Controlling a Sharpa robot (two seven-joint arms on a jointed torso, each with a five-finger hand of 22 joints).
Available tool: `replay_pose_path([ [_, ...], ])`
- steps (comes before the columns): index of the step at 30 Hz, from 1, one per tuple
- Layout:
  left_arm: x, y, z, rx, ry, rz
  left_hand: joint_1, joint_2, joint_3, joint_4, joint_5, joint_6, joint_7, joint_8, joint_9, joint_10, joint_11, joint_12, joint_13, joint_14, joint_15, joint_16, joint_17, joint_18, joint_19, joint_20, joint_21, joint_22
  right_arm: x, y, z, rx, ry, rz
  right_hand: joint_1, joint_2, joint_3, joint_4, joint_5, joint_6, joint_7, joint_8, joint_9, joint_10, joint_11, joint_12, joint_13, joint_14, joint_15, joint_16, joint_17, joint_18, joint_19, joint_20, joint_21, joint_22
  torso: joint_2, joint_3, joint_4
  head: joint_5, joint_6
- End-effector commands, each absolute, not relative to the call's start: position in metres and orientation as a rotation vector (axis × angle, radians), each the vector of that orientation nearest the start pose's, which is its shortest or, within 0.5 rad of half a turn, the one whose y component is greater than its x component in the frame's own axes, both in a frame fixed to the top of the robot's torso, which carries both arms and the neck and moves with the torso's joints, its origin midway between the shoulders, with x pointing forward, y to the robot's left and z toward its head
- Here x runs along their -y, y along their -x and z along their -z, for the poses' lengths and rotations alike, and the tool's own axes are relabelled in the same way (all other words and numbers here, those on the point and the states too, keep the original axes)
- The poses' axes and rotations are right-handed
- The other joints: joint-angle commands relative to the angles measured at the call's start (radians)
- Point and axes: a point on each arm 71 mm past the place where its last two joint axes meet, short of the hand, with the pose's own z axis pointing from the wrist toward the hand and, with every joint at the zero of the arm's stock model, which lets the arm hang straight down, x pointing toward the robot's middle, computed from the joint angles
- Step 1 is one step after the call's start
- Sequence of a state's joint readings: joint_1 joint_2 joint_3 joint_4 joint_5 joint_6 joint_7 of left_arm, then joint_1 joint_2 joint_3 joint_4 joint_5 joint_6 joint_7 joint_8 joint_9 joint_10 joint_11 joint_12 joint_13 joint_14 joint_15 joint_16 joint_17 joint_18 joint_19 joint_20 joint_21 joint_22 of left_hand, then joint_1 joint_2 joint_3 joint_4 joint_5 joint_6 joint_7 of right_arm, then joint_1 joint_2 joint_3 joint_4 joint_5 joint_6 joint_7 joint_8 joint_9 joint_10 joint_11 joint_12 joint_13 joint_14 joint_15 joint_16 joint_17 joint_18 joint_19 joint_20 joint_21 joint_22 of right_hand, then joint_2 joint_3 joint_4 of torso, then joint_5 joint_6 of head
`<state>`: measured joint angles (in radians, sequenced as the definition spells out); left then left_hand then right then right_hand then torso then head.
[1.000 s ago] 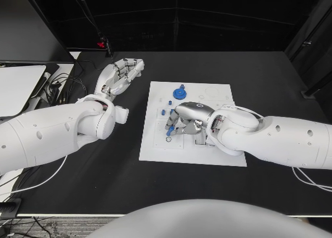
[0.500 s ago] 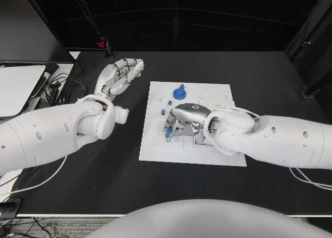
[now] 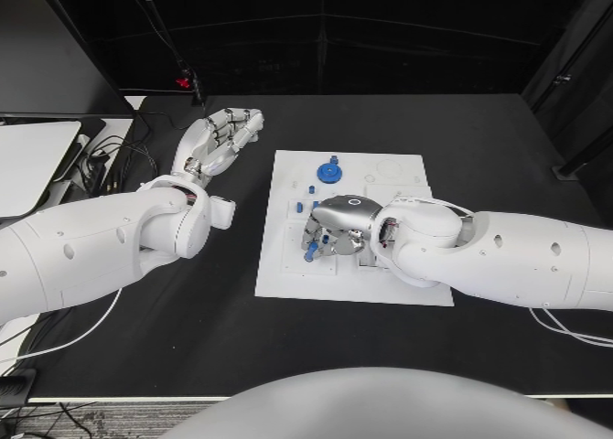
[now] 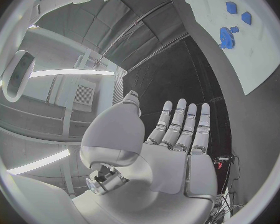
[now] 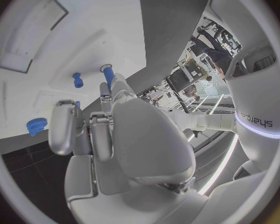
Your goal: Assemble the parts on the task board
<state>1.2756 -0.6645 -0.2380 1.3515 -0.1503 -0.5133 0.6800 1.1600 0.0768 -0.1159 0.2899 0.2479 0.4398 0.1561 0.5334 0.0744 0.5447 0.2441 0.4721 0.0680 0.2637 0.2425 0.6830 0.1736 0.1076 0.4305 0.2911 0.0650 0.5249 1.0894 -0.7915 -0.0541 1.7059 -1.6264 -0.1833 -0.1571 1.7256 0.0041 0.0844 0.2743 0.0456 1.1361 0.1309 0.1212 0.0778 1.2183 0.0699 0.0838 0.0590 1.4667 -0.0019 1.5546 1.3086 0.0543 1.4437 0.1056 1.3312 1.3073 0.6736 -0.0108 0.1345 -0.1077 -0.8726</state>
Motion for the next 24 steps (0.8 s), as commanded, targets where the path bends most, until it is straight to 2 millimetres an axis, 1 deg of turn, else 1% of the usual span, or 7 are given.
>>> replay_pose_path([
  [1, -0.1751, -0.5048, 0.1875, -1.194, 0.634, 1.475, 0.006, 0.008, -0.005, 0.001, 0.006, -0.009, 0.131, 0.005, -0.001, -0.007, 0.003, 0.006, -0.001, -0.008, 0.0, 0.005, -0.001, -0.013, -0.001, -0.001, 0.004, -0.001, 0.1206, -0.4135, 0.2282, -1.833, 0.46, -0.731, 0.0, 0.01, 0.008, 0.001, 0.004, 0.001, 0.004, 0.0, 0.001, 0.0, 0.005, -0.003, 0.001, 0.098, 0.003, 0.005, 0.232, 0.014, -0.007, 0.0, -0.007, 0.069, -0.001, -0.0008, -0.0015, -0.004, 0.0],
  [7, -0.1743, -0.5046, 0.1874, -1.195, 0.633, 1.478, 0.006, 0.009, -0.006, 0.002, 0.007, -0.009, 0.131, 0.006, -0.001, -0.007, 0.003, 0.007, -0.001, -0.008, 0.0, 0.006, -0.002, -0.013, -0.001, -0.001, 0.004, -0.002, 0.1242, -0.4146, 0.2295, -1.829, 0.47, -0.711, 0.0, 0.012, 0.011, 0.001, 0.004, 0.0, 0.005, -0.002, 0.0, -0.001, 0.007, -0.006, 0.001, 0.097, 0.004, 0.005, 0.231, 0.014, -0.008, 0.001, -0.008, 0.068, 0.0, 0.0, 0.0021, -0.012, 0.0],
  [9, -0.1747, -0.5046, 0.1874, -1.195, 0.634, 1.477, 0.006, 0.009, -0.006, 0.002, 0.007, -0.009, 0.131, 0.006, -0.001, -0.007, 0.003, 0.007, -0.001, -0.008, 0.0, 0.006, -0.002, -0.013, -0.001, -0.001, 0.004, -0.002, 0.1249, -0.415, 0.2301, -1.829, 0.472, -0.708, 0.0, 0.012, 0.012, 0.001, 0.004, -0.001, 0.006, -0.003, 0.0, -0.002, 0.007, -0.008, 0.001, 0.097, 0.005, 0.005, 0.231, 0.015, -0.009, 0.001, -0.009, 0.067, 0.0, -0.0002, 0.0015, -0.011, 0.0],
  [11, -0.1752, -0.5046, 0.1874, -1.194, 0.634, 1.476, 0.006, 0.009, -0.006, 0.002, 0.007, -0.009, 0.131, 0.006, -0.001, -0.007, 0.003, 0.007, -0.001, -0.008, 0.0, 0.006, -0.002, -0.013, -0.001, -0.001, 0.004, -0.002, 0.1252, -0.4154, 0.2306, -1.83, 0.472, -0.705, -0.001, 0.012, 0.012, 0.002, 0.004, -0.002, 0.006, -0.004, -0.001, -0.003, 0.008, -0.009, 0.001, 0.097, 0.005, 0.005, 0.23, 0.015, -0.009, 0.002, -0.01, 0.067, 0.0, 0.0009, -0.0006, -0.007, 0.0],
  [13, -0.1756, -0.5046, 0.1874, -1.194, 0.634, 1.475, 0.006, 0.009, -0.006, 0.002, 0.007, -0.009, 0.131, 0.006, -0.001, -0.007, 0.003, 0.007, -0.001, -0.008, 0.0, 0.006, -0.002, -0.013, -0.001, -0.001, 0.004, -0.002, 0.1251, -0.4159, 0.2309, -1.829, 0.472, -0.704, -0.001, 0.011, 0.013, 0.002, 0.004, -0.003, 0.007, -0.006, -0.001, -0.004, 0.009, -0.011, 0.001, 0.097, 0.006, 0.005, 0.23, 0.015, -0.009, 0.002, -0.01, 0.067, 0.001, 0.0015, 0.0002, -0.008, 0.0],
  [17, -0.176, -0.5045, 0.1874, -1.194, 0.635, 1.474, 0.006, 0.009, -0.006, 0.002, 0.007, -0.009, 0.131, 0.006, -0.001, -0.007, 0.003, 0.007, -0.001, -0.008, 0.0, 0.006, -0.002, -0.013, -0.001, -0.001, 0.004, -0.002, 0.124, -0.4168, 0.2314, -1.825, 0.471, -0.705, -0.003, 0.01, 0.014, 0.003, 0.004, -0.005, 0.008, -0.008, -0.002, -0.007, 0.01, -0.014, 0.001, 0.097, 0.007, 0.004, 0.229, 0.015, -0.01, 0.003, -0.011, 0.066, 0.0, 0.0001, 0.0004, -0.007, 0.0],
  [24, -0.1758, -0.5046, 0.1874, -1.194, 0.635, 1.474, 0.006, 0.009, -0.006, 0.002, 0.007, -0.009, 0.131, 0.006, -0.001, -0.007, 0.003, 0.007, -0.001, -0.008, 0.0, 0.006, -0.002, -0.013, -0.001, -0.001, 0.004, -0.002, 0.121, -0.4174, 0.2317, -1.819, 0.475, -0.714, -0.004, 0.01, 0.015, 0.004, 0.004, -0.006, 0.009, -0.009, -0.003, -0.008, 0.011, -0.016, 0.001, 0.097, 0.008, 0.004, 0.228, 0.015, -0.01, 0.004, -0.011, 0.066, 0.0, 0.0001, -0.0006, -0.006, 0.0],
])
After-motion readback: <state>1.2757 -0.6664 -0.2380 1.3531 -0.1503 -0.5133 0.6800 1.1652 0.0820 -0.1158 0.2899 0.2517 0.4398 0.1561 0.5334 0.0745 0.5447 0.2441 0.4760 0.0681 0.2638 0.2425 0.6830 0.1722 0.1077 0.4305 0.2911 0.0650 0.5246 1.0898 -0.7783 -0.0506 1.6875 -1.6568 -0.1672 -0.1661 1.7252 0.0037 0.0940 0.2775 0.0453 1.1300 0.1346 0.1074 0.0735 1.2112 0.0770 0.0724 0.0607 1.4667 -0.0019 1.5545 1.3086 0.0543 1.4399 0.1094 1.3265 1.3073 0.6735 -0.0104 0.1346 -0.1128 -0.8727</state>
